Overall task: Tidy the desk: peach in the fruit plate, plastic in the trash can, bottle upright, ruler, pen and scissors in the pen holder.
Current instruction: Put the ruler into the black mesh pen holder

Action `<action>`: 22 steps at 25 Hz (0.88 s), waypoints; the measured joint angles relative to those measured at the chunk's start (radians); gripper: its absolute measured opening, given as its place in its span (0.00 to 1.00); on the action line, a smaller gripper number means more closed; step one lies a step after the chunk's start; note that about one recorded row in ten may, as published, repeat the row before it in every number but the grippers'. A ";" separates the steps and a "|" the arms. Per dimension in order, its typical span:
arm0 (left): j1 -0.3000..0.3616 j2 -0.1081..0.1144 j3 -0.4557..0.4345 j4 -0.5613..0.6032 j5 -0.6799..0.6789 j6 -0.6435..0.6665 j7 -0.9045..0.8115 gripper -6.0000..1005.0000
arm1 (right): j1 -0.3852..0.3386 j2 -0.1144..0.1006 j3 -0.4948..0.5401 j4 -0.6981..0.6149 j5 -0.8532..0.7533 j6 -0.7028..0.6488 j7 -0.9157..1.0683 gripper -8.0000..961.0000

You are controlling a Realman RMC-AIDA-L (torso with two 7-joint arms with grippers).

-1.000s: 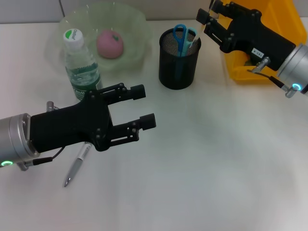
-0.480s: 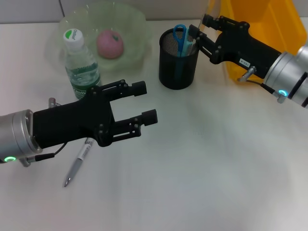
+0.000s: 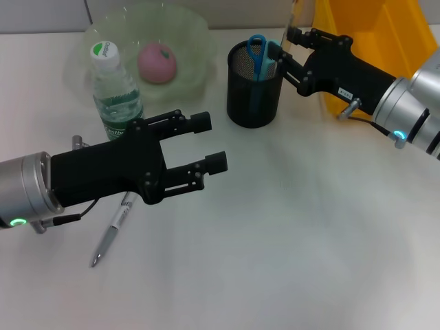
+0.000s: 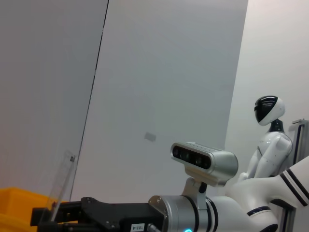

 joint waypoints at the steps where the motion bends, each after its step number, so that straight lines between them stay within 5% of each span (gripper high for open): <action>1: 0.000 0.000 0.000 0.000 0.000 -0.001 0.000 0.67 | 0.001 0.000 0.000 0.003 0.002 0.000 -0.008 0.47; 22: -0.009 0.000 0.014 0.000 0.000 -0.023 0.000 0.67 | 0.023 0.001 0.001 0.023 0.008 0.032 -0.015 0.50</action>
